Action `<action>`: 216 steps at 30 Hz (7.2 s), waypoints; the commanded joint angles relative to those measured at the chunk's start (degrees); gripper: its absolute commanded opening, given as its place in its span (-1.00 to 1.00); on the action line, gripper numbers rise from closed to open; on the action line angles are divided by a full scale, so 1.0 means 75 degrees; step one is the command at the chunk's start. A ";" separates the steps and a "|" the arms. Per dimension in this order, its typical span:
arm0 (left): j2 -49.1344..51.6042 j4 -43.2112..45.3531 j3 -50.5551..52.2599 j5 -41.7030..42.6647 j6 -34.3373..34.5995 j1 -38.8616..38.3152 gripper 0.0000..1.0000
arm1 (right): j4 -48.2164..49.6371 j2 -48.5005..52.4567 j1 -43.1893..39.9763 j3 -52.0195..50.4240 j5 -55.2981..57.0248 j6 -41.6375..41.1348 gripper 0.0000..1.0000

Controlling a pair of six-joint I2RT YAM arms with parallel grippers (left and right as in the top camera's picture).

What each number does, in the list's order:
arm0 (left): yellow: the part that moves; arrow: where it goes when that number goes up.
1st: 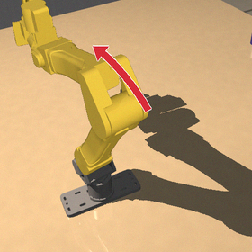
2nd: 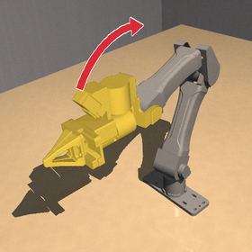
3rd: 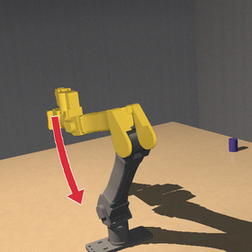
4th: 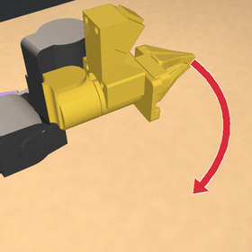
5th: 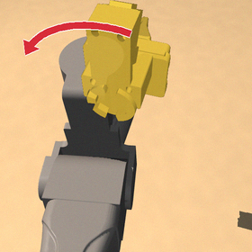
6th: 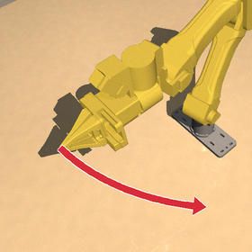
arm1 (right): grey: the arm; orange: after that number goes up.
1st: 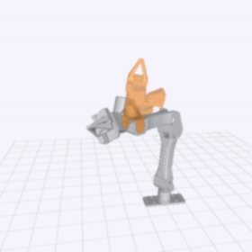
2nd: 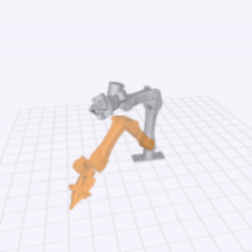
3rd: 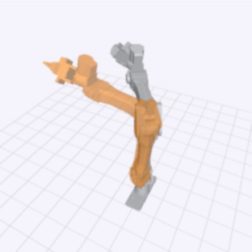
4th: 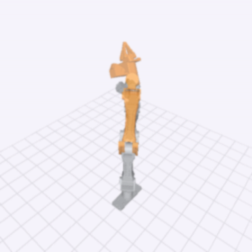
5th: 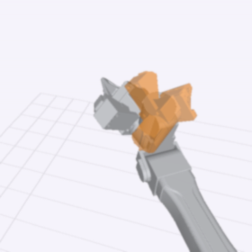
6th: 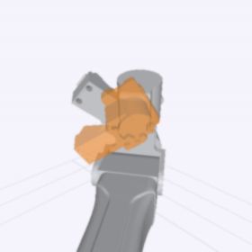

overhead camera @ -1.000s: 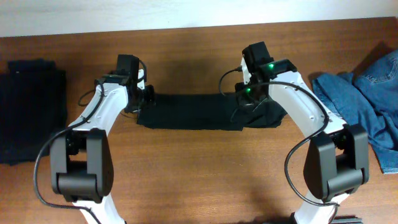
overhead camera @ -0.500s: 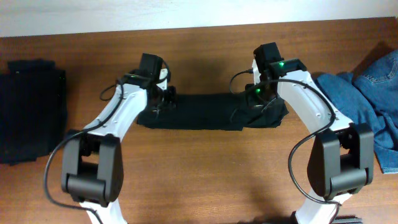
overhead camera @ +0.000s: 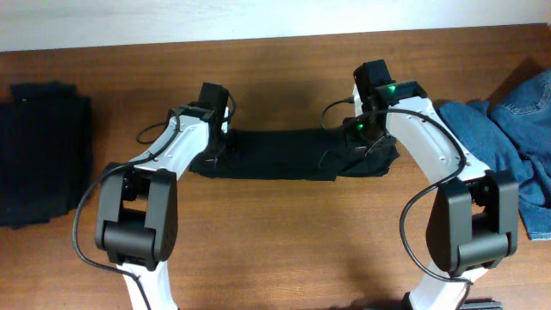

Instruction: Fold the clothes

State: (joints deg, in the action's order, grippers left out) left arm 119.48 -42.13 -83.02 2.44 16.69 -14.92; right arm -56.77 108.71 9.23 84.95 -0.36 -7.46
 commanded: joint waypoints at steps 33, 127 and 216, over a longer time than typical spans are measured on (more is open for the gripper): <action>0.0239 -0.0557 -0.0085 -0.0568 -0.0044 0.1740 -0.73 | 0.1419 0.0618 0.1005 -0.0055 -0.0755 0.0391 -0.92; -0.0283 -0.2926 -0.2961 0.0959 -0.2518 0.1655 -0.77 | 0.2699 0.1571 0.1259 0.0169 -0.1478 0.0134 -0.19; 0.0446 -0.1472 -0.4054 -0.2020 -0.0114 -0.2492 -0.62 | 0.0603 0.0047 -0.1603 0.0198 -0.3596 0.1008 0.38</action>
State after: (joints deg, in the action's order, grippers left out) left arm 122.80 -51.72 -112.40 -8.93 15.49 -36.03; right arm -52.14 110.72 -3.22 85.89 -22.26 -1.37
